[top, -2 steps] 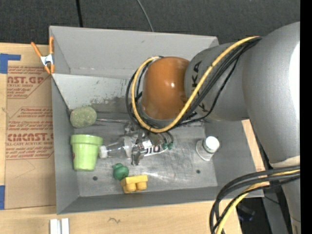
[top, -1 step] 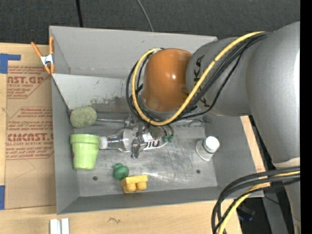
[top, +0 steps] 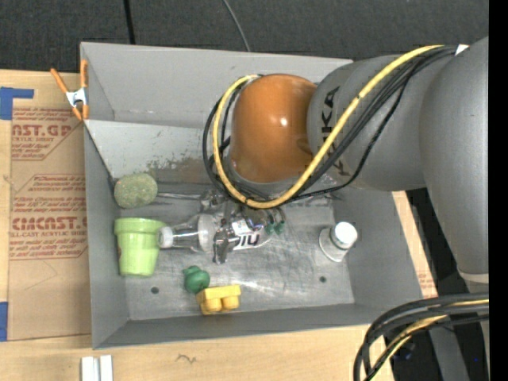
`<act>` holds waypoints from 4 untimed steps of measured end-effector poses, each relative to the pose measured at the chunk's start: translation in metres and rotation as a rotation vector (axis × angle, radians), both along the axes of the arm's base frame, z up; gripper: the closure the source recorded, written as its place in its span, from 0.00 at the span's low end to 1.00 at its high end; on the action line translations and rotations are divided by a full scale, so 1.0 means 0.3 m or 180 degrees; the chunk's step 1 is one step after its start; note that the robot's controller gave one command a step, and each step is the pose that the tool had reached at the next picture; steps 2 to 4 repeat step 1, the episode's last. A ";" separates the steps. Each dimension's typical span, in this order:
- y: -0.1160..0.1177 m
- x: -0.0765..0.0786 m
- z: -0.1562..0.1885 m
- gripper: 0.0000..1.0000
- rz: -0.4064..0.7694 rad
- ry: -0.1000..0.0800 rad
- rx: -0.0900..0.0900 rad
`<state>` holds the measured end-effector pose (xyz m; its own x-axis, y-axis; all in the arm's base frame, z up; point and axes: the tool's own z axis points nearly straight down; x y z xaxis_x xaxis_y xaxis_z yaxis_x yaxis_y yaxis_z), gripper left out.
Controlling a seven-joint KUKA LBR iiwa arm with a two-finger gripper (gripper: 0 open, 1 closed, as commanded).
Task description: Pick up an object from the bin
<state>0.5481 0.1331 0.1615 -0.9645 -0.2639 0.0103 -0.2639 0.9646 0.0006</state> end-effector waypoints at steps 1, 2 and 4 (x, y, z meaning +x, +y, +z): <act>-0.072 0.033 0.177 1.00 0.0052 -0.0034 0.0017; -0.072 0.033 0.177 1.00 0.0052 -0.0034 0.0017; -0.072 0.033 0.177 1.00 0.0052 -0.0034 0.0017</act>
Offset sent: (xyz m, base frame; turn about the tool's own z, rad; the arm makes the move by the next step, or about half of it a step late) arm 0.0100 -0.0436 0.1291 -0.0131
